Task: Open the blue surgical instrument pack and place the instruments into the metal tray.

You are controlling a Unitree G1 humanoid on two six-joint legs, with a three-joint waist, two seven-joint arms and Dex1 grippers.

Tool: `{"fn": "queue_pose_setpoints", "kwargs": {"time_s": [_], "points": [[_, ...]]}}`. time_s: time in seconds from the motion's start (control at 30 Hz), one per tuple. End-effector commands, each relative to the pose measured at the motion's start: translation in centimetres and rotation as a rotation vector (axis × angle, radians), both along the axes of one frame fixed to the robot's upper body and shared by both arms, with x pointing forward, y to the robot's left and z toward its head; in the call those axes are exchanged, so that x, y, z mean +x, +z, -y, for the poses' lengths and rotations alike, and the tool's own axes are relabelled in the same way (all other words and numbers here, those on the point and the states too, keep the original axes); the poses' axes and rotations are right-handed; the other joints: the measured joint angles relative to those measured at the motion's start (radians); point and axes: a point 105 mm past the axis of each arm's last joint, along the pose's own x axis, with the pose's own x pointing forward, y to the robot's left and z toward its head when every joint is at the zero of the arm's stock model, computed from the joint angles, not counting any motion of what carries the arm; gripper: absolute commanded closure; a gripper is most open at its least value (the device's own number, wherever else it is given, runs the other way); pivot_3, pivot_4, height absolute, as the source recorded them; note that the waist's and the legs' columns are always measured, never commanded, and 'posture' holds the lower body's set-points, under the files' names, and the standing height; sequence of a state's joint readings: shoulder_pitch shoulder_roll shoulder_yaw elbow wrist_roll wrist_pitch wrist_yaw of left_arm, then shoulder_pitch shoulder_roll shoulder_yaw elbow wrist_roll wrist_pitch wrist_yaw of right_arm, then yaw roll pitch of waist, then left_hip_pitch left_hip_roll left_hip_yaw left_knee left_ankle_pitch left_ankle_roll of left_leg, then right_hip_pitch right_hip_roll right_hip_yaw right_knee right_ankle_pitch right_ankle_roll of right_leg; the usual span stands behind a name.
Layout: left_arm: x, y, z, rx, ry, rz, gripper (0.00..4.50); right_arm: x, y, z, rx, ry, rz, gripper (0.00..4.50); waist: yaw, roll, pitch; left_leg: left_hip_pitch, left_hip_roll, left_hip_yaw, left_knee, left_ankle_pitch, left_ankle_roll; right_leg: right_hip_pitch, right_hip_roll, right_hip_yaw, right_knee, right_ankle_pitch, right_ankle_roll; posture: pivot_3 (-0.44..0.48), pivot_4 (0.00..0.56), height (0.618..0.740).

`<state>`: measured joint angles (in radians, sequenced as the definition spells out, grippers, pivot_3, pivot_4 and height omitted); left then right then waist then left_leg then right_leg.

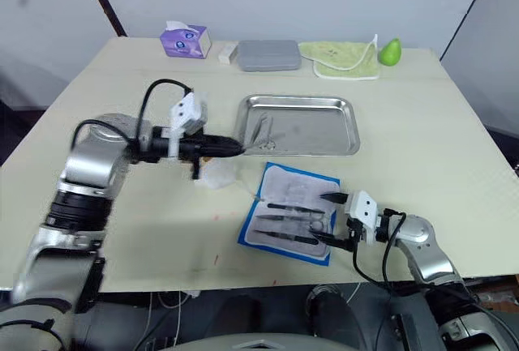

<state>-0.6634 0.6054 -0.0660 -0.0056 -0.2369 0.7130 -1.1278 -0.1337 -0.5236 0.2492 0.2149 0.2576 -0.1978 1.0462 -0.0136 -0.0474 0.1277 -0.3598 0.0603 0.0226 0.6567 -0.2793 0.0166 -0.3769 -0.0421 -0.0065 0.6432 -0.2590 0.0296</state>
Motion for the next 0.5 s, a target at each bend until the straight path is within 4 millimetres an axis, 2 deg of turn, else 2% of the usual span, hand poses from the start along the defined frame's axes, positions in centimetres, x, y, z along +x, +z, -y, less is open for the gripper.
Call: {"fn": "queue_pose_setpoints", "kwargs": {"time_s": [0.03, 0.27, 0.33, 0.4, 0.5], "points": [[1.2, 1.4, 1.1, -0.03, 0.245, 0.045, 4.48, -2.9, -7.3, 2.9, -0.231, -0.063, -0.28, 0.0, -0.001, 0.0, 0.0, 0.0, -0.002, 0.0, 0.0, 0.0, 0.0, 0.0, 0.0, 0.0, 0.0, 0.001, 0.001, 0.0, 0.15, 0.736], [4.6, 1.9, 3.6, -0.126, 0.637, 0.06, 4.48, -2.8, -6.5, 3.0, -0.232, -0.056, -0.274, 0.0, 0.005, -0.001, 0.0, -0.001, -0.005, 0.0, 0.0, 0.0, 0.0, 0.001, 0.0, -0.001, 0.0, 0.004, 0.001, 0.0, 0.15, 0.736], [5.2, 1.6, 4.6, -0.127, 0.707, 0.034, 4.48, -2.7, -6.2, 3.0, -0.234, -0.054, -0.273, 0.0, 0.007, -0.003, -0.002, -0.001, -0.006, -0.001, 0.0, 0.0, 0.0, 0.001, 0.0, -0.001, 0.0, 0.004, 0.002, 0.0, 0.15, 0.736], [5.8, 1.0, 5.6, -0.122, 0.756, 0.003, 4.48, -2.6, -6.1, 3.0, -0.237, -0.053, -0.274, 0.0, 0.004, 0.003, 0.001, -0.001, -0.007, 0.0, 0.0, 0.0, 0.0, 0.001, -0.001, 0.0, 0.0, 0.004, 0.002, 0.0, 0.15, 0.736], [6.7, 0.4, 6.6, -0.13, 0.841, -0.036, 4.48, -2.5, -5.8, 2.9, -0.239, -0.051, -0.272, 0.0, 0.005, 0.004, 0.002, -0.001, -0.007, -0.001, -0.002, 0.0, 0.0, 0.001, -0.001, -0.001, 0.0, 0.004, 0.001, 0.0, 0.15, 0.736]]}}
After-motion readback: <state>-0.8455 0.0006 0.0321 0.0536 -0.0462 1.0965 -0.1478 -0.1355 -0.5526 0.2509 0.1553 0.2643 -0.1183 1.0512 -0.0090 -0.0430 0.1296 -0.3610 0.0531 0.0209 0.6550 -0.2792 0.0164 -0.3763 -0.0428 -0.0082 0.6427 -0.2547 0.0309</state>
